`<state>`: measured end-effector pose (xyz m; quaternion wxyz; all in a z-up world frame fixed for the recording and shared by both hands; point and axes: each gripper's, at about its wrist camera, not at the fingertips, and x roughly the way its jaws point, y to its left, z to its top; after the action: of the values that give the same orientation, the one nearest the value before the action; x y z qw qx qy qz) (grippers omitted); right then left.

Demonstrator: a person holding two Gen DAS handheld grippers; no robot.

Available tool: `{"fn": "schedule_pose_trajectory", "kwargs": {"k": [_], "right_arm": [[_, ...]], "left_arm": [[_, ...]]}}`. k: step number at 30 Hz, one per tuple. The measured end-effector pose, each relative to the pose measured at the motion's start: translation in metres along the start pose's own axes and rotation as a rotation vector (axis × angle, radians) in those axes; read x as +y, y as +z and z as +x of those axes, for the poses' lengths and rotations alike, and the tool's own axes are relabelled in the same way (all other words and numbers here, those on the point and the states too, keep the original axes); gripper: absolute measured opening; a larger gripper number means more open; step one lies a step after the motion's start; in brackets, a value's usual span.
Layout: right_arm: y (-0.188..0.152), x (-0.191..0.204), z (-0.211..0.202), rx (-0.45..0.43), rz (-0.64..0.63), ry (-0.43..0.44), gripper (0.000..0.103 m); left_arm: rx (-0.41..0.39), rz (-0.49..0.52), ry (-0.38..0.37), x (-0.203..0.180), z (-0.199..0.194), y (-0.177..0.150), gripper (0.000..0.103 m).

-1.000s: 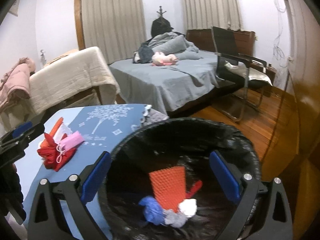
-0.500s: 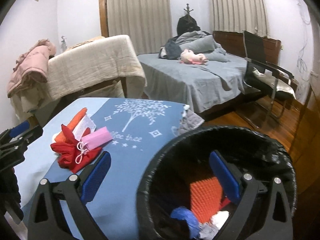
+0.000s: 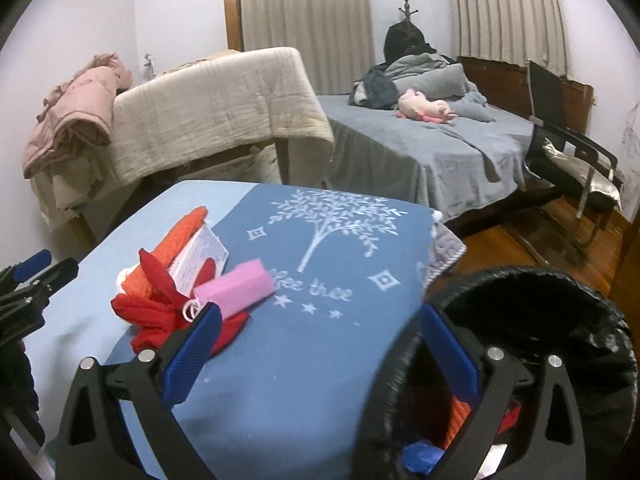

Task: Collect trash
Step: 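Move both grippers back from the bin to the table pile, then grasp the crumpled white plastic bag with the left gripper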

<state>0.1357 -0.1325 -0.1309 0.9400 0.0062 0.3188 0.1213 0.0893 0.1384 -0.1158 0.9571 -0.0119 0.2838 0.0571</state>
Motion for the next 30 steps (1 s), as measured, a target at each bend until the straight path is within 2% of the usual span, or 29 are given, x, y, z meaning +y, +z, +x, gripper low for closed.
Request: {"fn": "schedule_pose_trajectory", "kwargs": {"k": [8,12,17,24,30], "right_arm": [[0.007,0.022,0.035,0.027,-0.024,0.016,0.097],[0.007,0.030,0.050,0.045,-0.034,0.018,0.097],[0.006,0.034,0.061,0.066,-0.046,0.012,0.097],[0.002,0.035,0.072,0.094,-0.055,0.005,0.097],[0.000,0.037,0.076,0.104,-0.058,0.011,0.097]], "left_arm": [[0.053,-0.020,0.039,0.032,0.038,-0.001,0.083],[0.113,-0.033,0.042,0.044,0.064,-0.009,0.080],[0.156,-0.039,0.004,0.045,0.081,-0.016,0.080],[0.167,-0.093,-0.063,0.042,0.090,-0.017,0.077],[0.166,-0.074,-0.118,0.029,0.087,-0.018,0.075]]}}
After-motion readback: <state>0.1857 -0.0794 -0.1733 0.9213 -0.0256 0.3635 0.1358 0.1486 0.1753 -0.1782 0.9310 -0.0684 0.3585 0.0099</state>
